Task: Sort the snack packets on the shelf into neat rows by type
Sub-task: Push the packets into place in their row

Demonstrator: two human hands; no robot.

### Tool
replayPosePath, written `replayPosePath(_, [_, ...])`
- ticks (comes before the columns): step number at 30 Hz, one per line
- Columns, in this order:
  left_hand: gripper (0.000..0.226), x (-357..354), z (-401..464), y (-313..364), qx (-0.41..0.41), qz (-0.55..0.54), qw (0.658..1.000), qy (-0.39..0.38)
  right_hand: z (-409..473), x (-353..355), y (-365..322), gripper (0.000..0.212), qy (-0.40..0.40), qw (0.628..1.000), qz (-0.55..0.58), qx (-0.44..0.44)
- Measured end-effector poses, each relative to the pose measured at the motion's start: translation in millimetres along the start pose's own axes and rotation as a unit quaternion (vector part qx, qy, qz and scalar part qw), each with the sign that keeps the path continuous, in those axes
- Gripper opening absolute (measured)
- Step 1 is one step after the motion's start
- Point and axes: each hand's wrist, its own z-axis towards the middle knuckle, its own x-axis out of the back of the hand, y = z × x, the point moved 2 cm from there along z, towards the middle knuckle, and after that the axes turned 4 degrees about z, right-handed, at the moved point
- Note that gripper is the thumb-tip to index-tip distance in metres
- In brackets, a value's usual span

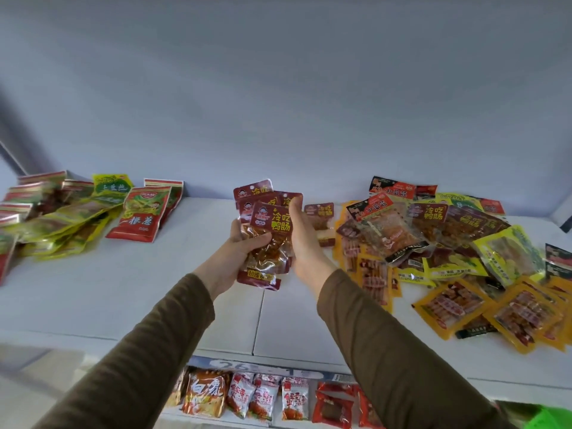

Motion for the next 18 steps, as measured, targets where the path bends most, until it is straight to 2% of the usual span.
replayPosePath(4, [0.086, 36.5, -3.1, 2.2, -0.026, 0.012, 0.999, 0.037, 8.4, -39.1, 19.9, 0.054, -0.046, 0.998, -0.037, -0.02])
replayPosePath(10, [0.062, 109.8, 7.6, 18.8, -0.013, 0.03, 0.998, 0.057, 48.2, -111.6, 48.9, 0.055, -0.015, 0.999, -0.038, -0.02])
replayPosePath(14, [0.077, 159.3, 26.4, 29.8, 0.004, 0.071, 0.994, 0.087, 78.3, -158.7, 65.7, 0.059, 0.03, 0.998, -0.06, 0.016])
replayPosePath(18, [0.069, 184.2, 45.1, 36.6, 0.011, 0.123, 0.987, 0.103, 101.4, -183.9, 78.1, 0.048, 0.042, 0.996, -0.081, 0.012])
